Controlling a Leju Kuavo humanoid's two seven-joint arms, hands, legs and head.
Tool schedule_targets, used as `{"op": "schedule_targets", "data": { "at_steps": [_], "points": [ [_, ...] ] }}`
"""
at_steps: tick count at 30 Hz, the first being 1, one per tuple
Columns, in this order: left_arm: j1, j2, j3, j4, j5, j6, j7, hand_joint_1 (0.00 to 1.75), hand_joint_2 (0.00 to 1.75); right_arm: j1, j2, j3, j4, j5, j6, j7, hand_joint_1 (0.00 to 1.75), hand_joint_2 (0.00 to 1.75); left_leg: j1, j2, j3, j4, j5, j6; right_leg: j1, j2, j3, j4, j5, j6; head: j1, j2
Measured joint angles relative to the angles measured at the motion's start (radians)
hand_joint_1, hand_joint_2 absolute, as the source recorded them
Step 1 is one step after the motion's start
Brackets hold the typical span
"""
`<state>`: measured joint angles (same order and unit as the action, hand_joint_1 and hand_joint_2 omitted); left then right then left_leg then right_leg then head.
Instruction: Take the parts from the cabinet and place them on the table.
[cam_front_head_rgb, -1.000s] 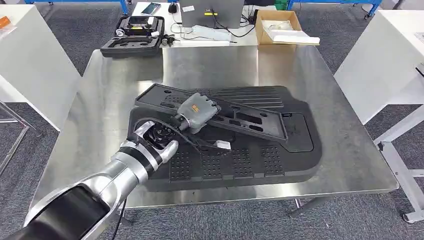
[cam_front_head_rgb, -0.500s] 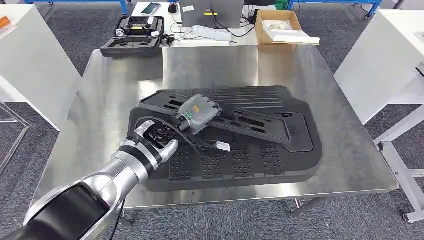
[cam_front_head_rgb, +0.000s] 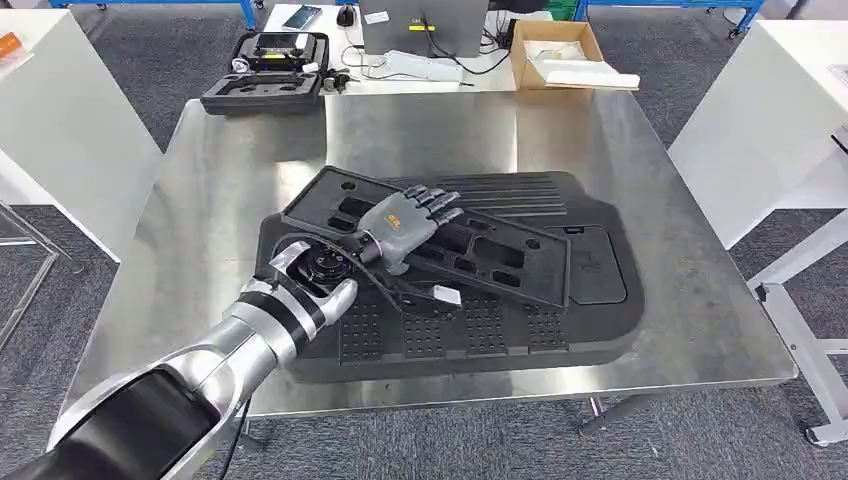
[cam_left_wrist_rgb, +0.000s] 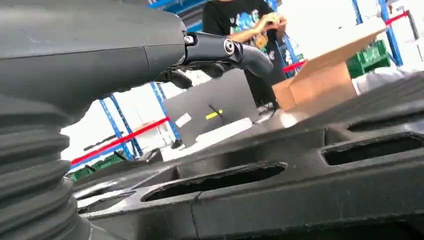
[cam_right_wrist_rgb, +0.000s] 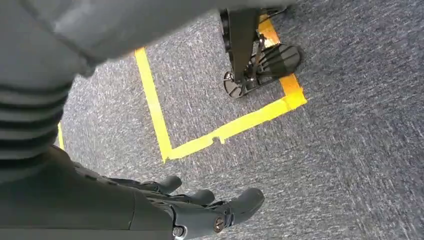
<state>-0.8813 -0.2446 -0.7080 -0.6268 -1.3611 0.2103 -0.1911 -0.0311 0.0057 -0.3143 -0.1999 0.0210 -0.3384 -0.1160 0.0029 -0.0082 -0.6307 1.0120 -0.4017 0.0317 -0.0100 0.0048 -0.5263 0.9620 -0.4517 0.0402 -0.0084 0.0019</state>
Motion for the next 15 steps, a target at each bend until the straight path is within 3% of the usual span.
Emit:
{"op": "schedule_targets", "data": {
  "at_steps": [6, 7, 11, 15],
  "points": [
    [0.000, 0.010, -0.005, 0.000, 0.035, -0.034, -0.040, 0.00, 1.75, 0.000, -0.002, -0.016, 0.000, 0.003, 0.002, -0.004, 0.00, 0.00, 0.000, 0.000, 0.000, 0.000, 0.000, 0.000, 0.000, 0.000, 0.000, 0.000, 0.000, 0.000, 0.000, 0.000],
    [0.000, 0.011, -0.005, 0.000, 0.035, -0.035, -0.041, 0.00, 0.00, 0.000, -0.002, -0.019, 0.000, 0.003, 0.002, -0.004, 0.00, 0.00, 0.000, 0.000, 0.000, 0.000, 0.000, 0.000, 0.000, 0.000, 0.000, 0.000, 0.000, 0.000, 0.000, 0.000],
    [0.002, 0.022, -0.006, -0.007, 0.080, -0.057, -0.066, 0.00, 0.00, 0.000, -0.003, -0.026, 0.000, 0.006, 0.002, -0.007, 0.00, 0.00, 0.000, 0.000, 0.000, 0.000, 0.000, 0.000, 0.000, 0.000, 0.000, 0.000, 0.000, 0.000, 0.000, 0.000],
    [0.017, 0.061, -0.006, -0.054, 0.158, -0.068, -0.109, 0.00, 0.00, 0.001, -0.003, -0.039, 0.000, 0.013, 0.001, -0.007, 0.00, 0.00, 0.000, 0.000, 0.000, 0.000, 0.000, 0.000, 0.000, 0.000, 0.000, 0.000, 0.000, 0.000, 0.000, 0.000]
  ]
}}
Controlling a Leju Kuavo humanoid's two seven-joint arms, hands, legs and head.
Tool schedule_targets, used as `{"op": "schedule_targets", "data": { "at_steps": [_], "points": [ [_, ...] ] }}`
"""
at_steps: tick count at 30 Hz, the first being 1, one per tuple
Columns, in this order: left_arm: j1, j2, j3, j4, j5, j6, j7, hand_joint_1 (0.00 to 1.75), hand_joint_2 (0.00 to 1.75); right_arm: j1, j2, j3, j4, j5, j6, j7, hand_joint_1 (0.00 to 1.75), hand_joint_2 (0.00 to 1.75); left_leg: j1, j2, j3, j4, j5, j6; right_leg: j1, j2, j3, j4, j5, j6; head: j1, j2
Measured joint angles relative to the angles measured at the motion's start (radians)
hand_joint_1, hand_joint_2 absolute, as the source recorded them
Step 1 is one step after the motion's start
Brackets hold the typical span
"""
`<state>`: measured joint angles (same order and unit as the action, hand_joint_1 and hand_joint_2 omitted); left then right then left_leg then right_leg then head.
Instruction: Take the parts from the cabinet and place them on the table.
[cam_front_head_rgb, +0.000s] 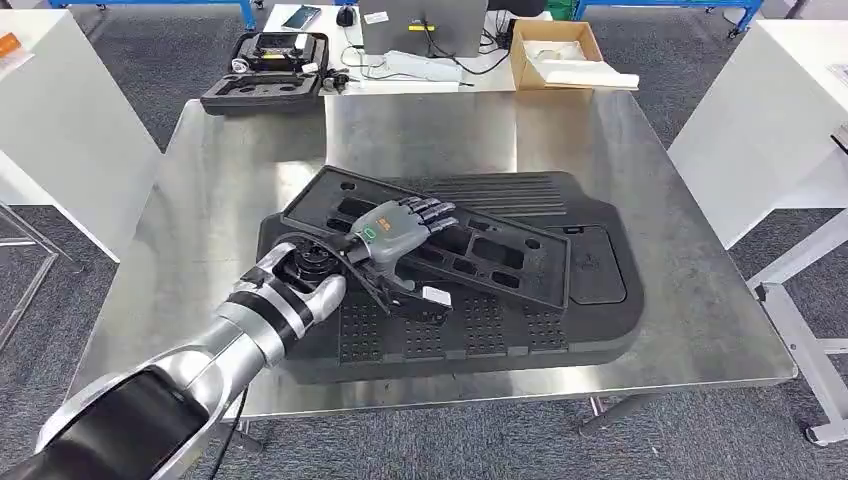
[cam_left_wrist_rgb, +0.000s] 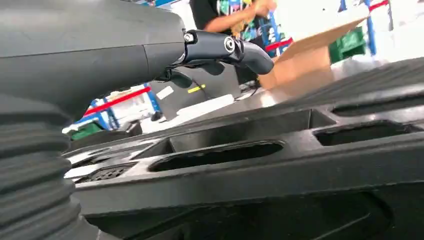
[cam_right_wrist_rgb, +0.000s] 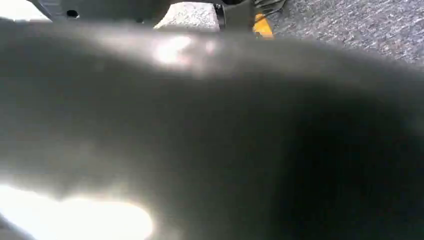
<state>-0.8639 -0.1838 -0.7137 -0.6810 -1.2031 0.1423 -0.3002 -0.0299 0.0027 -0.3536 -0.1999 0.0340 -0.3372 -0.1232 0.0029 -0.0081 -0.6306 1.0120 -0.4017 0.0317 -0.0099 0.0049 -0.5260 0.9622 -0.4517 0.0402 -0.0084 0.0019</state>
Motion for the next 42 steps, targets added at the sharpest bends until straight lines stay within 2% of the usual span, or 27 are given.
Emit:
{"op": "schedule_targets", "data": {
  "at_steps": [8, 12, 13, 16, 17, 18, 19, 20, 21, 22, 23, 24, 25, 27, 28, 29, 32, 33, 34, 36, 37, 38, 39, 40, 42],
  "points": [
    [0.033, 0.061, 0.000, -0.095, 0.045, -0.010, -0.011, 0.00, 0.00, 0.000, 0.000, -0.018, 0.000, 0.006, 0.000, -0.007, 0.00, 0.00, 0.000, 0.000, 0.000, 0.000, 0.000, 0.000, 0.000, 0.000, 0.000, 0.000, 0.000, 0.000, 0.000, 0.000],
    [0.045, 0.084, 0.000, -0.131, 0.063, -0.021, -0.003, 0.00, 0.00, 0.000, 0.000, -0.031, 0.000, 0.012, 0.000, -0.010, 0.00, 0.00, -0.006, -0.001, -0.001, 0.002, -0.003, 0.004, -0.004, 0.000, 0.000, -0.001, 0.000, 0.001, 0.000, 0.000],
    [0.046, 0.090, 0.000, -0.137, 0.064, -0.021, -0.002, 0.00, 0.00, 0.000, 0.000, -0.032, 0.000, 0.013, 0.000, -0.010, 0.00, 0.00, -0.008, -0.001, -0.001, 0.002, -0.004, 0.005, -0.004, 0.000, 0.000, -0.001, 0.000, 0.001, 0.000, 0.000],
    [0.047, 0.099, 0.000, -0.151, 0.070, -0.024, 0.000, 0.00, 0.00, 0.000, 0.001, -0.038, 0.000, 0.014, 0.000, -0.010, 0.00, 0.00, -0.013, -0.001, -0.001, 0.002, -0.004, 0.012, -0.010, 0.000, 0.001, -0.004, 0.002, 0.011, -0.001, 0.000],
    [0.047, 0.101, 0.000, -0.158, 0.072, -0.025, 0.001, 0.00, 0.00, -0.001, 0.000, -0.039, -0.001, 0.017, 0.000, -0.010, 0.00, 0.00, -0.008, -0.001, 0.002, -0.007, 0.001, 0.019, -0.006, 0.000, 0.003, -0.004, 0.001, 0.014, -0.001, 0.000],
    [0.048, 0.102, 0.000, -0.166, 0.073, -0.026, 0.003, 0.00, 0.00, 0.000, -0.002, -0.040, -0.002, 0.019, 0.000, -0.010, 0.00, 0.00, 0.001, 0.001, 0.010, -0.017, 0.007, 0.024, -0.007, 0.000, -0.007, 0.010, -0.010, 0.015, -0.001, 0.000],
    [0.047, 0.103, 0.000, -0.169, 0.077, -0.027, 0.004, 0.00, 0.00, 0.000, 0.000, -0.042, -0.002, 0.021, 0.000, -0.010, 0.00, 0.00, 0.002, 0.003, 0.011, -0.021, 0.011, 0.030, -0.006, -0.001, -0.029, 0.055, -0.036, 0.011, 0.004, 0.000],
    [0.047, 0.103, 0.000, -0.172, 0.080, -0.027, 0.005, 0.00, 0.00, 0.000, 0.000, -0.045, -0.002, 0.023, 0.000, -0.010, 0.00, 0.00, 0.003, 0.003, 0.010, -0.021, 0.011, 0.030, -0.007, -0.001, -0.065, 0.125, -0.066, 0.006, 0.008, 0.000],
    [0.052, 0.105, 0.000, -0.173, 0.083, -0.029, 0.006, 0.00, 0.00, 0.000, -0.002, -0.048, -0.002, 0.026, 0.000, -0.010, 0.00, 0.00, 0.003, 0.004, 0.008, -0.021, 0.011, 0.030, -0.010, -0.001, -0.115, 0.225, -0.104, 0.002, 0.008, 0.000],
    [0.057, 0.107, 0.000, -0.174, 0.085, -0.029, 0.006, 0.00, 0.00, 0.000, -0.003, -0.050, -0.002, 0.029, 0.000, -0.010, 0.00, 0.00, 0.003, 0.004, 0.007, -0.020, 0.011, 0.030, -0.012, -0.001, -0.152, 0.296, -0.126, 0.004, 0.008, 0.000],
    [0.062, 0.108, -0.001, -0.174, 0.086, -0.030, 0.006, 0.00, 0.00, 0.001, -0.003, -0.054, -0.002, 0.029, 0.000, -0.010, 0.00, 0.00, 0.004, 0.004, 0.006, -0.020, 0.011, 0.029, -0.014, -0.001, -0.172, 0.330, -0.129, 0.011, 0.009, 0.000],
    [0.067, 0.108, -0.002, -0.174, 0.086, -0.030, 0.006, 0.00, 0.00, 0.002, -0.003, -0.056, -0.002, 0.029, 0.000, -0.010, 0.00, 0.00, 0.006, 0.004, 0.006, -0.020, 0.013, 0.027, -0.018, -0.001, -0.166, 0.312, -0.113, 0.022, 0.008, 0.000],
    [0.069, 0.108, -0.003, -0.174, 0.088, -0.030, 0.006, 0.00, 0.00, 0.004, -0.003, -0.057, -0.002, 0.029, 0.000, -0.010, 0.00, 0.00, 0.008, 0.002, 0.005, -0.020, 0.015, 0.024, -0.023, -0.001, -0.136, 0.247, -0.080, 0.036, 0.009, 0.000],
    [0.068, 0.109, -0.004, -0.177, 0.092, -0.030, 0.006, 0.00, 0.00, 0.001, -0.005, -0.059, -0.002, 0.031, 0.000, -0.010, 0.00, 0.00, 0.014, 0.000, 0.004, -0.017, 0.017, 0.012, -0.033, -0.004, -0.047, 0.067, -0.009, 0.061, 0.009, 0.000],
    [0.068, 0.110, -0.004, -0.183, 0.092, -0.030, 0.007, 0.00, 0.00, 0.000, -0.002, -0.061, -0.002, 0.031, 0.000, -0.010, 0.00, 0.00, 0.005, -0.001, -0.001, -0.010, 0.016, -0.001, -0.032, -0.007, -0.026, 0.013, 0.002, 0.061, 0.012, 0.000],
    [0.068, 0.111, -0.004, -0.185, 0.093, -0.030, 0.007, 0.00, 0.00, 0.000, -0.003, -0.061, -0.002, 0.031, 0.000, -0.010, 0.00, 0.00, 0.005, -0.001, -0.004, -0.009, 0.018, -0.007, -0.026, 0.003, -0.024, 0.014, 0.010, 0.044, 0.010, 0.000],
    [0.070, 0.113, -0.005, -0.187, 0.093, -0.030, 0.007, 0.00, 0.00, -0.001, -0.003, -0.063, -0.002, 0.031, 0.000, -0.010, 0.00, 0.00, 0.009, -0.001, -0.007, -0.012, 0.031, -0.026, -0.022, 0.004, -0.036, 0.029, 0.019, 0.023, 0.006, 0.000],
    [0.070, 0.116, -0.005, -0.188, 0.093, -0.030, 0.007, 0.00, 0.00, 0.000, -0.003, -0.063, -0.002, 0.031, 0.000, -0.010, 0.00, 0.00, 0.013, 0.001, -0.014, -0.006, 0.023, -0.030, -0.032, 0.002, -0.039, 0.026, 0.026, 0.012, 0.007, 0.000],
    [0.070, 0.117, -0.005, -0.189, 0.093, -0.030, 0.007, 0.00, 0.00, 0.000, -0.003, -0.063, -0.002, 0.031, 0.000, -0.010, 0.00, 0.00, 0.013, 0.004, -0.027, 0.029, -0.020, -0.033, -0.030, 0.001, -0.044, 0.026, 0.031, 0.002, 0.005, 0.000],
    [0.071, 0.121, -0.005, -0.189, 0.093, -0.030, 0.007, 0.00, 0.00, 0.000, -0.004, -0.064, -0.003, 0.031, 0.000, -0.010, 0.00, 0.00, 0.014, 0.004, -0.084, 0.183, -0.120, -0.037, -0.025, 0.000, -0.057, 0.026, 0.040, -0.014, 0.002, 0.000],
    [0.073, 0.122, -0.006, -0.189, 0.093, -0.030, 0.007, 0.00, 0.00, 0.000, -0.004, -0.064, -0.003, 0.031, 0.000, -0.010, 0.00, 0.00, 0.014, 0.004, -0.110, 0.260, -0.156, -0.039, -0.021, 0.000, -0.064, 0.027, 0.044, -0.019, 0.002, 0.000],
    [0.076, 0.123, -0.006, -0.189, 0.093, -0.030, 0.007, 0.00, 0.00, 0.000, -0.004, -0.064, -0.003, 0.031, 0.000, -0.010, 0.00, 0.00, 0.014, 0.004, -0.123, 0.309, -0.175, -0.039, -0.019, -0.001, -0.071, 0.028, 0.048, -0.020, 0.003, 0.000],
    [0.078, 0.124, -0.008, -0.189, 0.093, -0.030, 0.007, 0.00, 0.00, 0.000, -0.004, -0.064, -0.003, 0.031, 0.000, -0.010, 0.00, 0.00, 0.014, 0.004, -0.109, 0.305, -0.169, -0.037, -0.016, -0.001, -0.076, 0.028, 0.052, -0.020, 0.002, 0.000],
    [0.078, 0.126, -0.008, -0.189, 0.093, -0.030, 0.007, 0.00, 0.00, 0.000, -0.004, -0.064, -0.003, 0.031, 0.001, -0.010, 0.00, 0.00, 0.014, 0.004, -0.073, 0.257, -0.146, -0.034, -0.015, -0.001, -0.081, 0.029, 0.055, -0.018, 0.002, 0.000],
    [0.076, 0.126, -0.009, -0.193, 0.102, -0.029, 0.007, 0.00, 0.00, 0.000, -0.004, -0.065, -0.003, 0.035, 0.000, -0.010, 0.00, 0.00, 0.015, 0.004, 0.045, 0.083, -0.084, -0.027, -0.016, 0.000, -0.087, 0.034, 0.060, -0.010, 0.002, 0.000]
  ]
}}
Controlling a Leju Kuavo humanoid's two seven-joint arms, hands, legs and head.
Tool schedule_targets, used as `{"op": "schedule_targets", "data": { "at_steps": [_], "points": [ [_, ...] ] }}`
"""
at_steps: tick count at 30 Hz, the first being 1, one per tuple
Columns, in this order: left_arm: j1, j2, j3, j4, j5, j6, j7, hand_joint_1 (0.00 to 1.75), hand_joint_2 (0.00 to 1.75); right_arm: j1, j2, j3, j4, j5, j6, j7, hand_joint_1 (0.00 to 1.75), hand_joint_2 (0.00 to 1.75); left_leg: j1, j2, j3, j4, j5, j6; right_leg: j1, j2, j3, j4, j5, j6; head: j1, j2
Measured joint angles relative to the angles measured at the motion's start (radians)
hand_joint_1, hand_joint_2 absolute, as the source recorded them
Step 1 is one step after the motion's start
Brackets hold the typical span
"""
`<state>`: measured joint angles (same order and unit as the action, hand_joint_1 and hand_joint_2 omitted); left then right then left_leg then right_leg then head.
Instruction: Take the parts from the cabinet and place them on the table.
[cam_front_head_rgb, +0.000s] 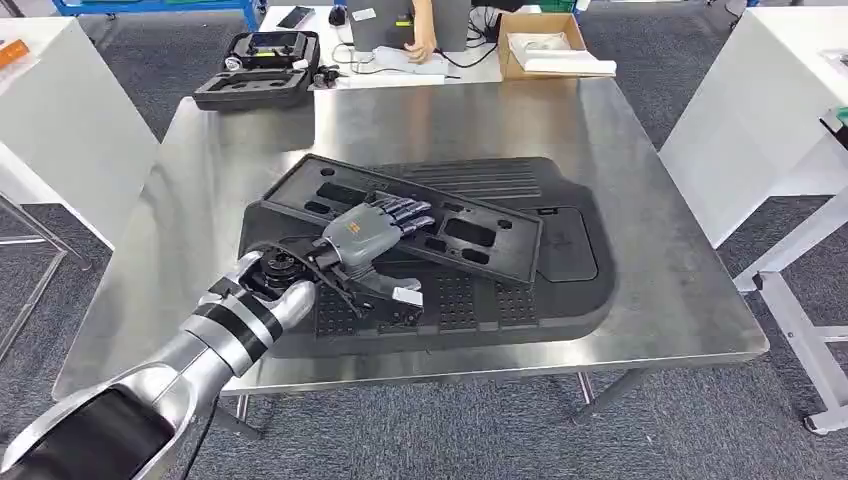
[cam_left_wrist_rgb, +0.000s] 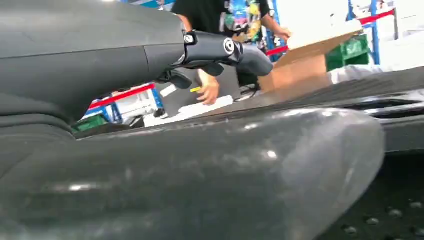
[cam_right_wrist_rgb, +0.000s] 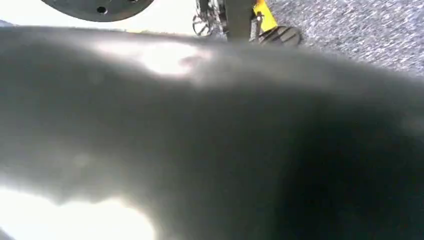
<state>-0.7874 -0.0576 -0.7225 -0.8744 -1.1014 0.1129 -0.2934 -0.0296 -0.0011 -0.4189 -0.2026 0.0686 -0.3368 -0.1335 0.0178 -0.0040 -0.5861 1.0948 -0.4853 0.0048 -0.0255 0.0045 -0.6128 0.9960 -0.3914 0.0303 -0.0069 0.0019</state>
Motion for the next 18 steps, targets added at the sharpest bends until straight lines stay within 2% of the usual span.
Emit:
{"op": "schedule_targets", "data": {
  "at_steps": [1, 2, 5, 6, 7, 8, 9, 10, 11, 12, 13, 14, 15, 16, 17, 18],
  "points": [
    [-0.001, 0.000, 0.000, -0.005, 0.004, 0.000, 0.000, 0.00, 0.00, 0.000, 0.000, -0.001, 0.000, 0.003, 0.000, 0.000, 0.00, 0.00, 0.000, -0.001, 0.036, -0.064, -0.011, 0.002, 0.002, 0.000, -0.002, 0.003, 0.002, 0.004, 0.000, 0.000],
    [-0.001, 0.000, 0.000, -0.012, 0.008, 0.000, 0.000, 0.00, 0.00, -0.001, 0.000, -0.004, 0.000, 0.006, 0.000, 0.000, 0.00, 0.00, -0.006, -0.003, 0.034, -0.067, -0.002, 0.003, 0.011, -0.001, -0.007, 0.008, 0.006, 0.009, 0.002, 0.000],
    [0.005, 0.008, 0.000, -0.022, 0.018, 0.002, 0.000, 0.00, 0.00, -0.001, -0.001, -0.010, -0.001, 0.012, 0.000, 0.000, 0.00, 0.00, -0.018, -0.006, 0.022, -0.061, 0.009, 0.019, 0.005, -0.001, -0.011, 0.000, 0.021, 0.031, 0.002, 0.000],
    [0.006, 0.010, 0.000, -0.026, 0.021, 0.003, 0.001, 0.00, 0.00, 0.000, -0.001, -0.011, -0.001, 0.012, 0.000, 0.000, 0.00, 0.00, -0.018, -0.005, 0.020, -0.064, 0.015, 0.027, 0.006, -0.001, -0.013, -0.001, 0.024, 0.036, 0.002, 0.000],
    [0.006, 0.013, 0.000, -0.032, 0.024, 0.004, 0.001, 0.00, 0.00, 0.001, -0.003, -0.016, -0.001, 0.014, 0.000, 0.000, 0.00, 0.00, -0.010, -0.003, 0.014, -0.070, 0.028, 0.037, 0.000, -0.002, -0.023, 0.006, 0.017, 0.039, 0.002, 0.000],
    [0.006, 0.013, 0.000, -0.038, 0.026, 0.006, 0.001, 0.00, 0.00, 0.002, -0.001, -0.018, -0.001, 0.016, 0.000, 0.000, 0.00, 0.00, -0.012, -0.003, 0.007, -0.070, 0.034, 0.041, 0.002, -0.002, -0.040, 0.024, -0.007, 0.035, 0.003, 0.000],
    [0.012, 0.017, 0.001, -0.048, 0.031, 0.010, 0.001, 0.00, 0.00, 0.002, 0.002, -0.020, -0.001, 0.018, -0.001, 0.000, 0.00, 0.00, -0.012, -0.002, -0.008, -0.070, 0.045, 0.052, 0.002, -0.003, -0.071, 0.109, -0.070, 0.025, 0.010, 0.000],
    [0.015, 0.019, 0.002, -0.052, 0.034, 0.012, 0.001, 0.00, 0.00, 0.002, 0.001, -0.022, -0.001, 0.019, -0.001, 0.000, 0.00, 0.00, -0.013, -0.002, -0.015, -0.070, 0.049, 0.053, 0.002, -0.003, -0.088, 0.156, -0.095, 0.023, 0.011, 0.000],
    [0.021, 0.023, 0.003, -0.058, 0.036, 0.013, 0.000, 0.00, 0.00, 0.001, 0.000, -0.023, -0.001, 0.020, -0.001, 0.000, 0.00, 0.00, -0.014, -0.001, -0.029, -0.069, 0.058, 0.054, 0.002, -0.003, -0.118, 0.245, -0.137, 0.021, 0.010, 0.000],
    [0.027, 0.024, 0.004, -0.061, 0.037, 0.013, 0.000, 0.00, 0.00, 0.001, 0.000, -0.024, -0.001, 0.020, -0.001, 0.000, 0.00, 0.00, -0.016, -0.001, -0.039, -0.069, 0.065, 0.054, 0.002, -0.003, -0.134, 0.299, -0.159, 0.023, 0.011, 0.000],
    [0.034, 0.028, 0.005, -0.064, 0.038, 0.013, 0.000, 0.00, 0.00, 0.001, -0.001, -0.024, -0.001, 0.020, -0.001, 0.000, 0.00, 0.00, -0.016, 0.000, -0.050, -0.069, 0.073, 0.054, 0.002, -0.003, -0.136, 0.331, -0.167, 0.029, 0.011, 0.000],
    [0.038, 0.031, 0.005, -0.066, 0.038, 0.013, 0.000, 0.00, 0.00, 0.002, -0.002, -0.025, -0.001, 0.020, -0.001, 0.001, 0.00, 0.00, -0.017, 0.000, -0.060, -0.069, 0.081, 0.053, 0.002, -0.003, -0.121, 0.325, -0.160, 0.036, 0.010, 0.000],
    [0.040, 0.033, 0.005, -0.068, 0.038, 0.013, 0.000, 0.00, 0.00, 0.002, -0.002, -0.025, -0.001, 0.020, -0.001, 0.000, 0.00, 0.00, -0.017, 0.000, -0.070, -0.069, 0.089, 0.052, 0.003, -0.003, -0.091, 0.288, -0.144, 0.043, 0.011, 0.000],
    [0.041, 0.035, 0.006, -0.071, 0.038, 0.014, 0.000, 0.00, 0.00, 0.001, -0.002, -0.026, -0.001, 0.021, -0.001, 0.001, 0.00, 0.00, -0.017, -0.001, -0.080, -0.069, 0.097, 0.050, 0.003, -0.003, -0.043, 0.221, -0.120, 0.049, 0.011, 0.000],
    [0.041, 0.037, 0.006, -0.075, 0.038, 0.014, 0.000, 0.00, 0.00, 0.000, -0.002, -0.026, -0.001, 0.021, -0.001, 0.000, 0.00, 0.00, -0.017, -0.002, -0.088, -0.069, 0.105, 0.047, 0.004, -0.003, 0.008, 0.148, -0.103, 0.051, 0.011, 0.000],
    [0.041, 0.039, 0.009, -0.081, 0.039, 0.015, 0.000, 0.00, 0.00, -0.003, -0.003, -0.027, -0.002, 0.021, -0.001, 0.001, 0.00, 0.00, -0.016, -0.002, -0.093, -0.068, 0.113, 0.044, 0.007, -0.003, 0.073, 0.058, -0.100, 0.044, 0.011, 0.000]
  ]
}}
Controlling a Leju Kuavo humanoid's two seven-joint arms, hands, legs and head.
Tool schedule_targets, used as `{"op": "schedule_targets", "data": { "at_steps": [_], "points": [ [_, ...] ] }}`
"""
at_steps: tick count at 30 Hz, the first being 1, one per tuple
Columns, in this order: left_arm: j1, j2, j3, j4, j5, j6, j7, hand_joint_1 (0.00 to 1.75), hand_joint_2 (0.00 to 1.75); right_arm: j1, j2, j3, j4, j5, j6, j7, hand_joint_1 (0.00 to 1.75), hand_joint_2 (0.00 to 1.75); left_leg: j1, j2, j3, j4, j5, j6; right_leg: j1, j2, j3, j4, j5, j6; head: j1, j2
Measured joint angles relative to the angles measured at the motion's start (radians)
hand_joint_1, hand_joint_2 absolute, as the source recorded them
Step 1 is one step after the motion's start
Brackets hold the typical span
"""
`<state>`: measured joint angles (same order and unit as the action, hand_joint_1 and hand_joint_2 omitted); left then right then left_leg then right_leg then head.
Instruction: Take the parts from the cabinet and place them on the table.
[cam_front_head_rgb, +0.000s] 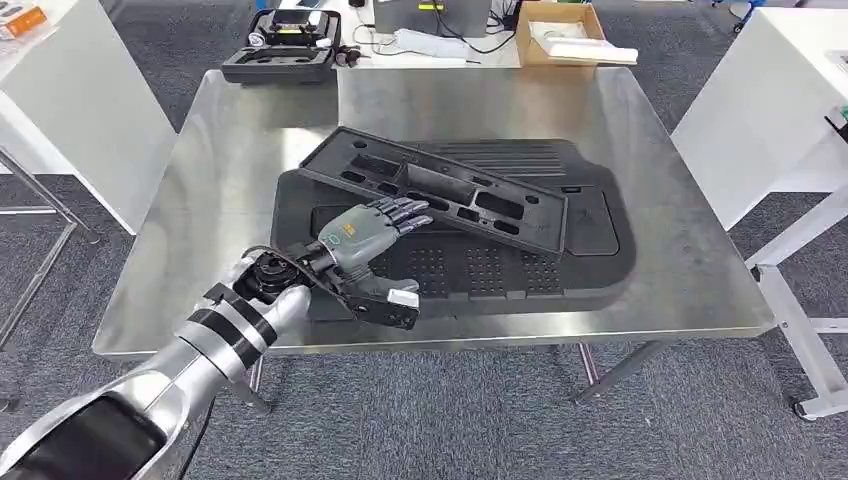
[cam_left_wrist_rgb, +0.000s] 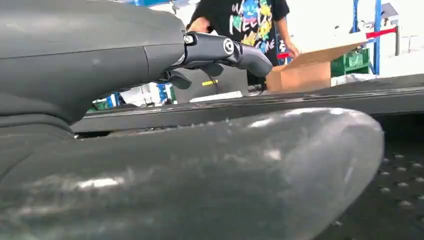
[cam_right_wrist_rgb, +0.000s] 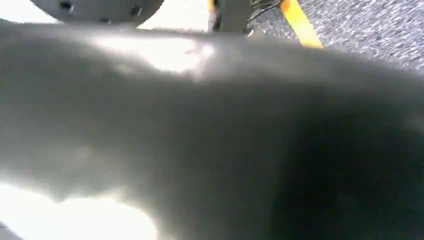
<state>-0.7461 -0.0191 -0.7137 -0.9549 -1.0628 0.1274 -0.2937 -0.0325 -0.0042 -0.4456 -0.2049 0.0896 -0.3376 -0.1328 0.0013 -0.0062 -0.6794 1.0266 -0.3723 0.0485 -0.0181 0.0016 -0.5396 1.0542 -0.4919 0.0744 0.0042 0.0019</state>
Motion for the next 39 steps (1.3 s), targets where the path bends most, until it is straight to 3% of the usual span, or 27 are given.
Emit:
{"op": "schedule_targets", "data": {
  "at_steps": [1, 3, 5, 6, 7, 9, 10, 11, 13, 14, 15, 16, 17, 19, 21, 22, 24, 26, 27, 29, 30, 32, 33, 35, 36, 37, 39],
  "points": [
    [0.001, 0.002, 0.005, -0.008, 0.002, 0.000, 0.000, 0.00, 0.00, -0.003, -0.002, -0.002, -0.003, 0.002, 0.000, 0.000, 0.00, 0.00, -0.005, 0.000, -0.007, 0.001, 0.006, -0.007, 0.008, -0.001, 0.052, -0.073, -0.020, -0.015, 0.000, 0.000],
    [0.006, 0.008, 0.009, -0.016, 0.009, 0.004, 0.000, 0.00, 0.00, -0.002, -0.002, -0.006, -0.003, 0.007, -0.001, 0.001, 0.00, 0.00, -0.001, 0.003, -0.005, -0.004, 0.022, -0.019, 0.013, 0.000, 0.028, -0.064, -0.005, -0.021, 0.000, 0.000],
    [0.019, 0.018, 0.016, -0.032, 0.018, 0.009, 0.000, 0.00, 0.00, -0.002, -0.003, -0.012, -0.004, 0.011, -0.001, 0.003, 0.00, 0.00, -0.001, 0.003, -0.005, -0.013, 0.037, -0.035, 0.012, 0.000, 0.019, -0.069, 0.009, -0.038, -0.002, 0.000],
    [0.025, 0.028, 0.023, -0.039, 0.023, 0.013, 0.000, 0.00, 0.00, -0.001, -0.001, -0.015, -0.004, 0.014, -0.001, 0.004, 0.00, 0.00, 0.005, 0.001, -0.014, -0.001, 0.017, -0.040, -0.006, -0.003, 0.026, -0.072, 0.022, -0.048, -0.002, 0.000],
    [0.035, 0.037, 0.031, -0.050, 0.027, 0.017, 0.000, 0.00, 0.00, 0.001, -0.001, -0.017, -0.004, 0.018, -0.002, 0.006, 0.00, 0.00, 0.004, 0.003, -0.029, 0.035, -0.046, -0.046, -0.004, -0.004, 0.013, -0.073, 0.032, -0.059, -0.004, 0.000],
    [0.058, 0.053, 0.045, -0.068, 0.045, 0.021, -0.005, 0.00, 0.00, 0.003, -0.001, -0.023, -0.004, 0.024, -0.003, 0.008, 0.00, 0.00, 0.008, 0.002, -0.065, 0.172, -0.158, -0.056, -0.004, -0.005, -0.007, -0.071, 0.051, -0.066, -0.005, 0.000],
    [0.071, 0.063, 0.053, -0.077, 0.056, 0.021, -0.010, 0.00, 0.00, 0.003, -0.001, -0.025, -0.004, 0.029, -0.004, 0.010, 0.00, 0.00, 0.010, 0.002, -0.081, 0.243, -0.188, -0.061, -0.004, -0.005, -0.019, -0.070, 0.060, -0.064, -0.006, 0.000],
    [0.089, 0.071, 0.062, -0.087, 0.065, 0.021, -0.016, 0.00, 0.00, 0.004, -0.001, -0.028, -0.004, 0.034, -0.005, 0.011, 0.00, 0.00, 0.014, 0.002, -0.082, 0.290, -0.190, -0.066, -0.005, -0.005, -0.032, -0.069, 0.068, -0.062, -0.006, 0.000],
    [0.116, 0.087, 0.077, -0.110, 0.079, 0.027, -0.023, 0.00, 0.00, 0.008, 0.000, -0.032, -0.004, 0.041, -0.005, 0.017, 0.00, 0.00, 0.022, 0.003, -0.024, 0.248, -0.137, -0.074, -0.011, -0.005, -0.055, -0.065, 0.081, -0.053, -0.006, 0.000],
    [0.127, 0.093, 0.087, -0.126, 0.085, 0.031, -0.028, 0.00, 0.00, 0.009, 0.000, -0.035, -0.004, 0.046, -0.005, 0.017, 0.00, 0.00, 0.026, 0.003, 0.035, 0.173, -0.108, -0.079, -0.015, -0.005, -0.065, -0.059, 0.085, -0.046, -0.006, 0.000],
    [0.138, 0.101, 0.098, -0.143, 0.092, 0.035, -0.030, 0.00, 0.00, 0.009, 0.000, -0.039, -0.004, 0.051, -0.005, 0.017, 0.00, 0.00, 0.032, 0.003, 0.099, 0.089, -0.100, -0.085, -0.015, -0.005, -0.072, -0.049, 0.088, -0.041, -0.007, 0.000],
    [0.148, 0.106, 0.110, -0.161, 0.099, 0.038, -0.031, 0.00, 0.00, 0.010, -0.007, -0.041, -0.006, 0.056, -0.005, 0.017, 0.00, 0.00, 0.029, -0.001, 0.141, 0.030, -0.143, -0.093, -0.010, -0.005, -0.085, -0.042, 0.091, -0.036, -0.011, 0.000],
    [0.164, 0.111, 0.123, -0.179, 0.109, 0.042, -0.034, 0.00, 0.00, 0.010, -0.003, -0.044, -0.006, 0.060, -0.005, 0.017, 0.00, 0.00, 0.024, -0.006, 0.131, 0.031, -0.131, -0.072, -0.008, -0.005, -0.086, -0.038, 0.095, -0.029, -0.010, 0.000],
    [0.194, 0.125, 0.149, -0.204, 0.132, 0.048, -0.039, 0.00, 0.00, 0.010, -0.003, -0.050, -0.006, 0.067, -0.005, 0.016, 0.00, 0.00, 0.017, -0.005, 0.120, 0.032, -0.127, -0.060, -0.006, -0.003, -0.090, -0.042, 0.110, -0.009, -0.007, 0.000],
    [0.221, 0.132, 0.179, -0.225, 0.165, 0.057, -0.049, 0.00, 0.00, 0.014, -0.003, -0.056, -0.006, 0.072, -0.005, 0.017, 0.00, 0.00, 0.019, -0.001, 0.105, 0.022, -0.105, -0.028, -0.015, -0.003, -0.102, -0.038, 0.106, 0.003, -0.010, 0.000],
    [0.232, 0.134, 0.195, -0.235, 0.180, 0.061, -0.054, 0.00, 0.00, 0.015, -0.001, -0.058, -0.006, 0.075, -0.005, 0.017, 0.00, 0.00, 0.017, -0.001, 0.093, 0.022, -0.096, -0.015, -0.013, -0.003, -0.125, -0.012, 0.070, -0.004, -0.006, 0.000],
    [0.265, 0.142, 0.234, -0.250, 0.217, 0.081, -0.066, 0.00, 0.00, 0.015, 0.000, -0.066, -0.006, 0.082, -0.007, 0.018, 0.00, 0.00, 0.014, 0.000, 0.065, 0.022, -0.075, -0.003, -0.011, -0.002, -0.172, 0.133, -0.031, -0.021, 0.000, 0.000],
    [0.305, 0.146, 0.275, -0.254, 0.247, 0.108, -0.076, 0.00, 0.00, 0.015, 0.000, -0.072, -0.006, 0.088, -0.009, 0.019, 0.00, 0.00, 0.008, 0.003, 0.037, 0.023, -0.055, 0.000, -0.011, -0.002, -0.200, 0.261, -0.078, -0.017, 0.000, 0.000],
    [0.328, 0.148, 0.298, -0.256, 0.261, 0.124, -0.084, 0.00, 0.00, 0.015, 0.000, -0.074, -0.006, 0.091, -0.010, 0.021, 0.00, 0.00, 0.006, 0.005, 0.023, 0.023, -0.045, -0.001, -0.010, -0.002, -0.187, 0.272, -0.068, -0.009, -0.001, 0.000],
    [0.366, 0.148, 0.355, -0.259, 0.301, 0.157, -0.102, 0.00, 0.00, 0.015, 0.002, -0.084, -0.007, 0.100, -0.012, 0.022, 0.00, 0.00, 0.003, 0.006, -0.002, 0.023, -0.023, -0.004, -0.005, -0.002, -0.109, 0.188, -0.019, 0.003, 0.000, 0.000],
    [0.383, 0.147, 0.387, -0.261, 0.326, 0.166, -0.113, 0.00, 0.00, 0.014, 0.002, -0.089, -0.008, 0.103, -0.014, 0.022, 0.00, 0.00, 0.001, 0.006, -0.014, 0.023, -0.012, -0.007, 0.000, -0.002, -0.044, 0.104, -0.006, -0.003, 0.000, 0.000],
    [0.406, 0.145, 0.433, -0.268, 0.342, 0.172, -0.125, 0.00, 0.00, 0.011, 0.000, -0.095, -0.014, 0.108, -0.016, 0.021, 0.00, 0.00, 0.000, 0.007, -0.024, 0.024, 0.006, -0.018, 0.019, -0.009, 0.078, -0.067, -0.051, -0.036, 0.000, 0.000],
    [0.415, 0.145, 0.449, -0.268, 0.343, 0.173, -0.127, 0.00, 0.00, 0.011, 0.001, -0.097, -0.014, 0.108, -0.017, 0.020, 0.00, 0.00, 0.003, 0.009, -0.019, 0.016, 0.019, -0.025, 0.019, -0.009, 0.056, -0.056, -0.038, -0.035, -0.003, 0.000],
    [0.427, 0.142, 0.465, -0.270, 0.343, 0.173, -0.129, 0.00, 0.00, 0.009, 0.000, -0.100, -0.014, 0.108, -0.018, 0.020, 0.00, 0.00, 0.010, 0.009, -0.017, 0.000, 0.038, -0.041, 0.025, -0.007, 0.050, -0.061, -0.029, -0.052, 0.003, 0.000],
    [0.432, 0.142, 0.474, -0.272, 0.343, 0.173, -0.129, 0.00, 0.00, 0.011, 0.001, -0.101, -0.015, 0.108, -0.018, 0.020, 0.00, 0.00, 0.008, 0.008, -0.023, -0.002, 0.045, -0.048, 0.012, -0.007, 0.049, -0.080, -0.006, -0.058, 0.002, 0.000],
    [0.436, 0.142, 0.483, -0.272, 0.351, 0.175, -0.126, 0.00, 0.00, 0.009, 0.004, -0.103, -0.015, 0.108, -0.018, 0.020, 0.00, 0.00, 0.010, 0.006, -0.031, 0.013, 0.003, -0.053, 0.006, -0.009, 0.050, -0.083, 0.008, -0.062, 0.001, 0.000],
    [0.447, 0.139, 0.502, -0.272, 0.380, 0.182, -0.118, 0.00, 0.00, 0.010, 0.005, -0.107, -0.015, 0.111, -0.018, 0.018, 0.00, 0.00, 0.014, 0.005, -0.051, 0.118, -0.122, -0.061, 0.004, -0.010, 0.029, -0.082, 0.030, -0.076, -0.004, 0.000]
  ]
}}
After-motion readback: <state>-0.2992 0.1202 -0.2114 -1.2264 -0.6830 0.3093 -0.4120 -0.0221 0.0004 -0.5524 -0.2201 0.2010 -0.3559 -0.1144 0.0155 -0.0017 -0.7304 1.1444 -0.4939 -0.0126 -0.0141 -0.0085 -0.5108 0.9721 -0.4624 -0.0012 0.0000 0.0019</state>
